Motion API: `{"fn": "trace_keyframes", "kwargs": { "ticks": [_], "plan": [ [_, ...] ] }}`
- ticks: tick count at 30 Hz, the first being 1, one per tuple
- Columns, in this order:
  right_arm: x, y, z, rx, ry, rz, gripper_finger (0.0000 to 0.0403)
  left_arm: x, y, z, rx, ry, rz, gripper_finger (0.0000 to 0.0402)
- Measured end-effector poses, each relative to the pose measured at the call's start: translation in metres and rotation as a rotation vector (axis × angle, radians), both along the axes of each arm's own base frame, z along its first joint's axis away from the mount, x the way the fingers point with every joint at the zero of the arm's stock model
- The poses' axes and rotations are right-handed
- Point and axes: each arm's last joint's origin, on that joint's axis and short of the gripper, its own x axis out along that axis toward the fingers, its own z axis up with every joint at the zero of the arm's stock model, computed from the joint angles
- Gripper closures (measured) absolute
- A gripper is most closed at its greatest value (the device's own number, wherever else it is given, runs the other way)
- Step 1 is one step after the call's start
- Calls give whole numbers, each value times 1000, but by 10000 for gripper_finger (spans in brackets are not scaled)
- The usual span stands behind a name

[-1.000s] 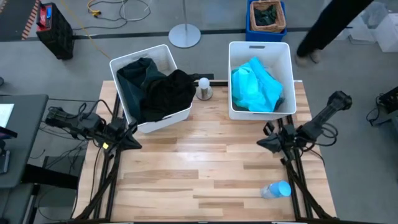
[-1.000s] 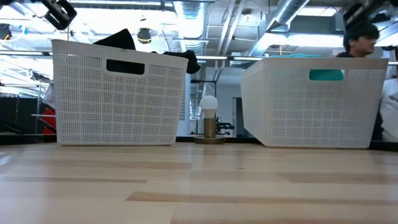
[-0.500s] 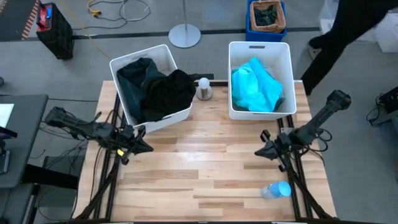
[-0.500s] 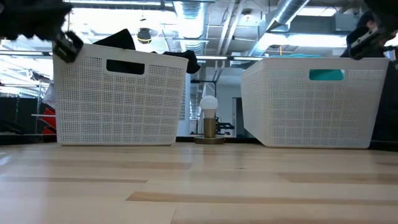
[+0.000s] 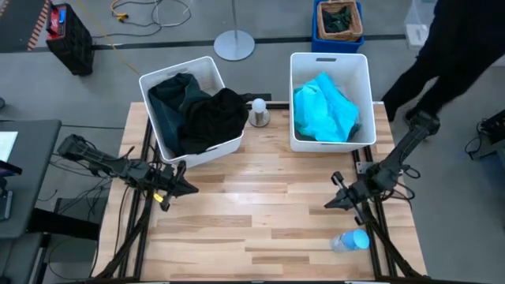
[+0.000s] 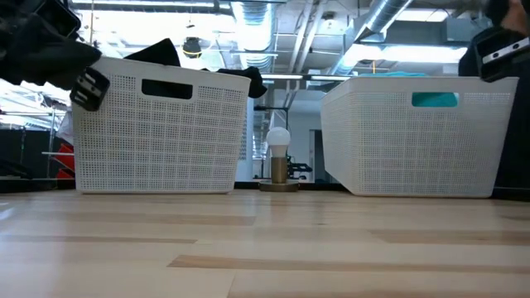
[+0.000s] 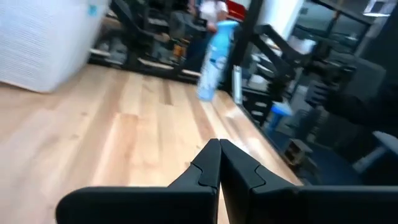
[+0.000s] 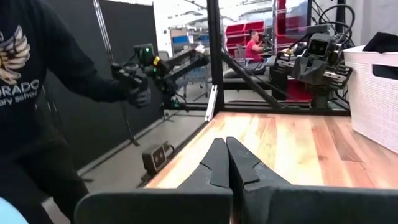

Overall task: Sort clothes
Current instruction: Return to Home Position

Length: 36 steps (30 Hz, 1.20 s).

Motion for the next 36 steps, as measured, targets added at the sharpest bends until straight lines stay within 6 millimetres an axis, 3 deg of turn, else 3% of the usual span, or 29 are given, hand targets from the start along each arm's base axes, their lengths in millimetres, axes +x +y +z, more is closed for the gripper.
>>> {"fn": "trace_keyframes", "kwargs": {
  "ticks": [14,23,36],
  "plan": [
    [1,0,-10,-125,54,-21,394,0,5,-10,115,59,175,401],
    [0,-1,-15,42,173,-18,369,0,6,-13,68,97,211,402],
    [0,-1,-17,44,187,-20,367,0,6,-11,135,112,203,402]
  ]
}}
